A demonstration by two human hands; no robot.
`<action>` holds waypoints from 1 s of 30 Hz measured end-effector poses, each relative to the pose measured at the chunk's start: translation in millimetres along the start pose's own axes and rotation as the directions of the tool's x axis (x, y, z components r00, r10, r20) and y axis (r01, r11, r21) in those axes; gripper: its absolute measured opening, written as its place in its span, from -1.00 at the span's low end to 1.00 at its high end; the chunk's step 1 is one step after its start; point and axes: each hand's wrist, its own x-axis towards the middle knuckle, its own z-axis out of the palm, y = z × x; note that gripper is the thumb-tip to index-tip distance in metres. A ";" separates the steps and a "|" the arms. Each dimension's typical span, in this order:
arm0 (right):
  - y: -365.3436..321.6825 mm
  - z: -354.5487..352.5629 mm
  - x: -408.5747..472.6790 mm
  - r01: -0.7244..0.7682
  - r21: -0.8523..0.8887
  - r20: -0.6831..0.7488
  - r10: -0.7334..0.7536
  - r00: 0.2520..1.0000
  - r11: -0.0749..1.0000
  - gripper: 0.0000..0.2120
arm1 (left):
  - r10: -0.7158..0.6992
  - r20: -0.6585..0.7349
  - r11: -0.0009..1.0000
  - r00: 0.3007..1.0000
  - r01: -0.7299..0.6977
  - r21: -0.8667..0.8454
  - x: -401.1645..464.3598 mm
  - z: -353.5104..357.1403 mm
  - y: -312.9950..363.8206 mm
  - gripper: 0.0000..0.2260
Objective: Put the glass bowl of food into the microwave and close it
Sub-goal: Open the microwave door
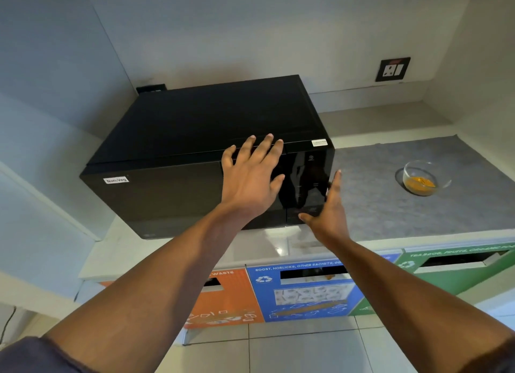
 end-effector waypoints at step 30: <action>37.6 55.7 -4.3 -0.044 0.032 -0.164 0.048 0.985 0.999 0.10 | 0.012 -0.195 1.000 0.981 -0.014 -0.009 -7.6 16.2 -1.7 -0.45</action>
